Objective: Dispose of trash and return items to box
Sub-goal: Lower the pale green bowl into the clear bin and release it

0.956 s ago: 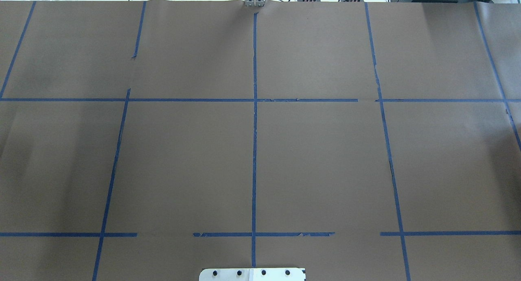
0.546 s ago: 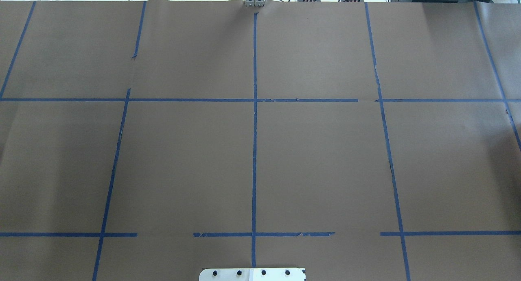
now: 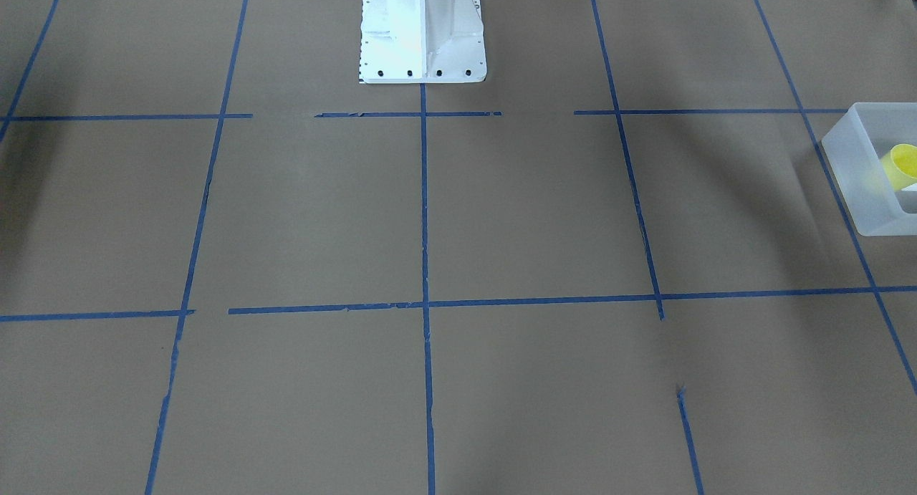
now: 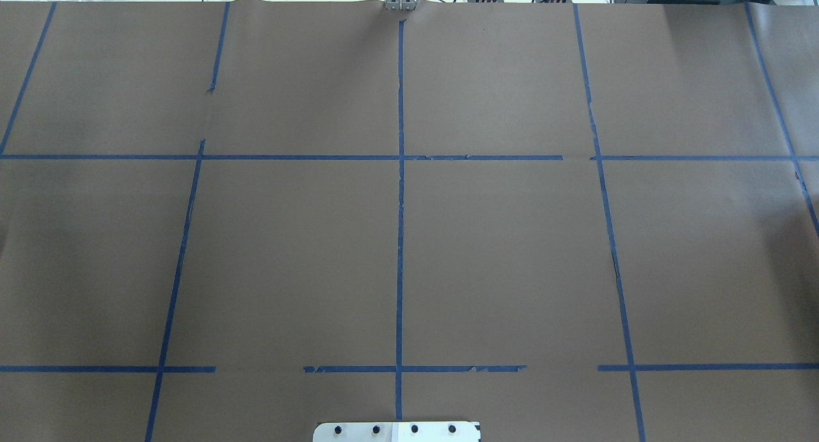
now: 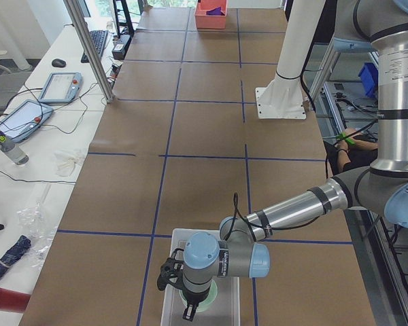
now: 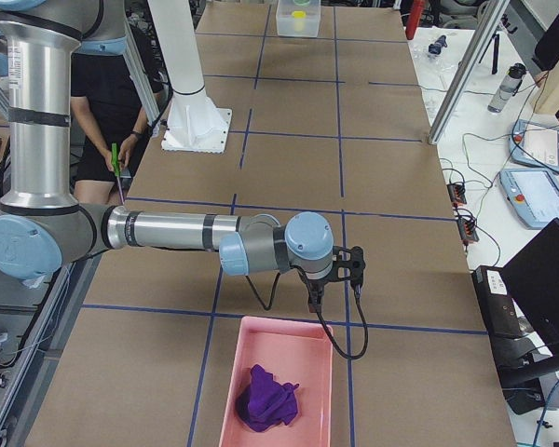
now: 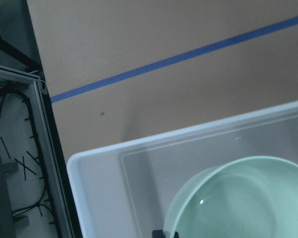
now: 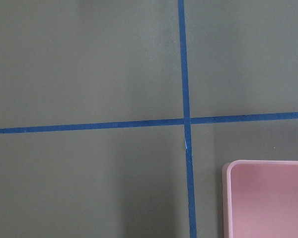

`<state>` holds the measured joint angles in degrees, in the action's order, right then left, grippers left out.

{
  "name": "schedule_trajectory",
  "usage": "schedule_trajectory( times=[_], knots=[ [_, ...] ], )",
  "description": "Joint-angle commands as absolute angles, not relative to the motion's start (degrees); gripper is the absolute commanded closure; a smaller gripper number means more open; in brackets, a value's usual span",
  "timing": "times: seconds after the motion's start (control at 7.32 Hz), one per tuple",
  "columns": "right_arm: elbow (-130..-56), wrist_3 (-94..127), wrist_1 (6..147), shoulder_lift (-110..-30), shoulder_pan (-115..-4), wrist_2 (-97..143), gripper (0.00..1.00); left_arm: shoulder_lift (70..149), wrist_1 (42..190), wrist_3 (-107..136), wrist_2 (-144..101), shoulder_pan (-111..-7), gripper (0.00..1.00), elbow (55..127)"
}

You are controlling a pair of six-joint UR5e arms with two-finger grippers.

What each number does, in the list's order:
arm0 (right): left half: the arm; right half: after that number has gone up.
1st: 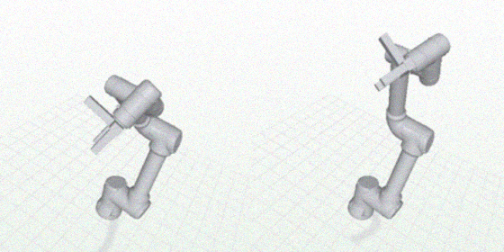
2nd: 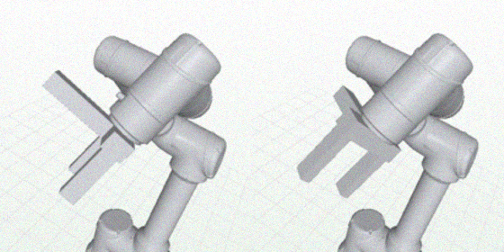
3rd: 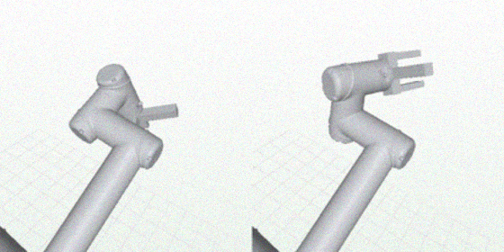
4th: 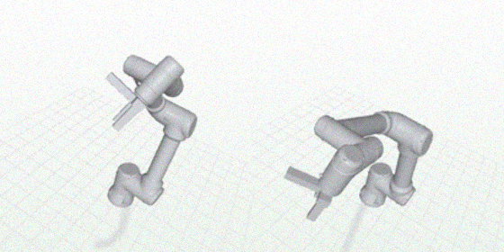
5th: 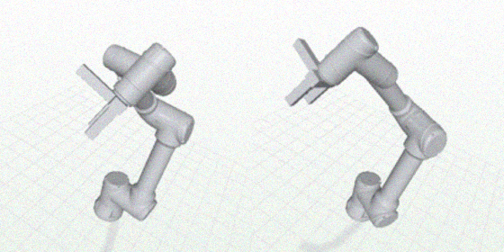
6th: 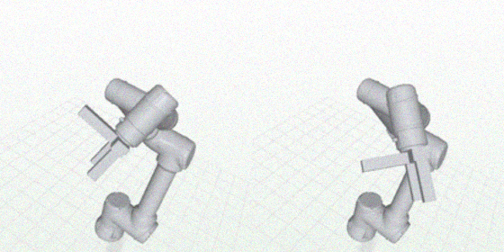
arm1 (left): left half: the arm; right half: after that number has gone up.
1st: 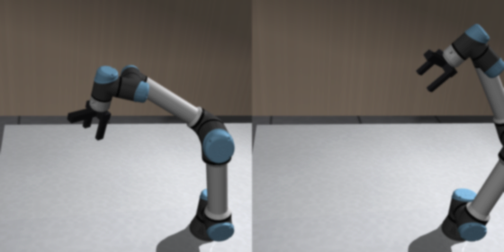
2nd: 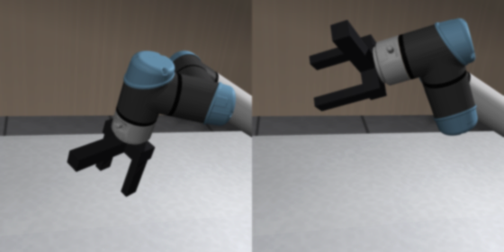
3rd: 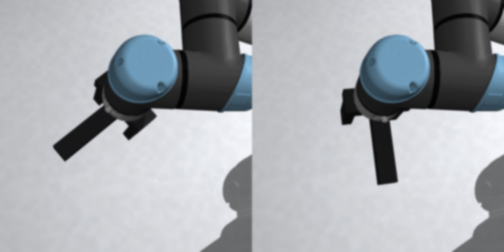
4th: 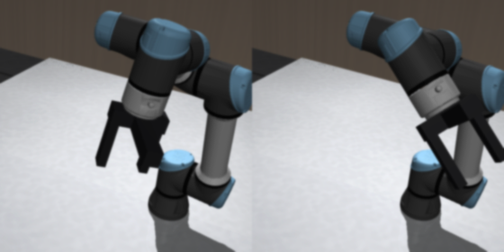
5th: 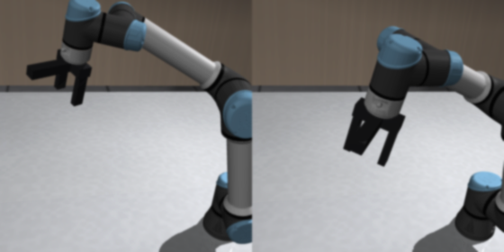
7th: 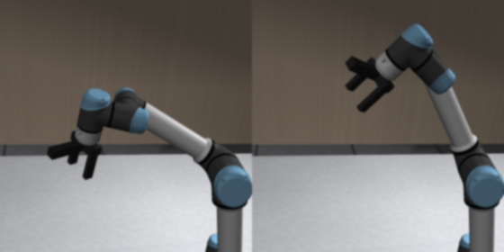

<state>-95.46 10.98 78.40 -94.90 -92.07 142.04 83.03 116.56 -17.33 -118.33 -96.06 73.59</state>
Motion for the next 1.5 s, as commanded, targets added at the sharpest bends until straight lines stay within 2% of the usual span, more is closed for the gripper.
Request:
schedule_trajectory(
  times=[0.0, 0.27, 0.96, 1.37],
  knots=[
    [-95.89, 10.99, 78.40, -94.83, -91.93, 142.03, 0.00, 83.14, 116.72, -16.88, -118.21, -96.06, 0.01, 73.56],
    [-95.89, 10.99, 78.40, -94.92, -92.02, 141.86, 0.00, 83.84, 116.46, -16.88, -118.56, -96.67, 0.00, 75.13],
    [-95.98, 10.90, 78.22, -94.92, -92.11, 141.15, 0.00, 86.92, 101.36, 0.21, -129.17, -96.60, 0.00, 92.61],
    [-95.98, 10.81, 78.22, -95.01, -92.11, 141.15, 0.00, 86.84, 101.25, 1.32, -130.60, -95.89, 0.00, 92.90]
  ],
)
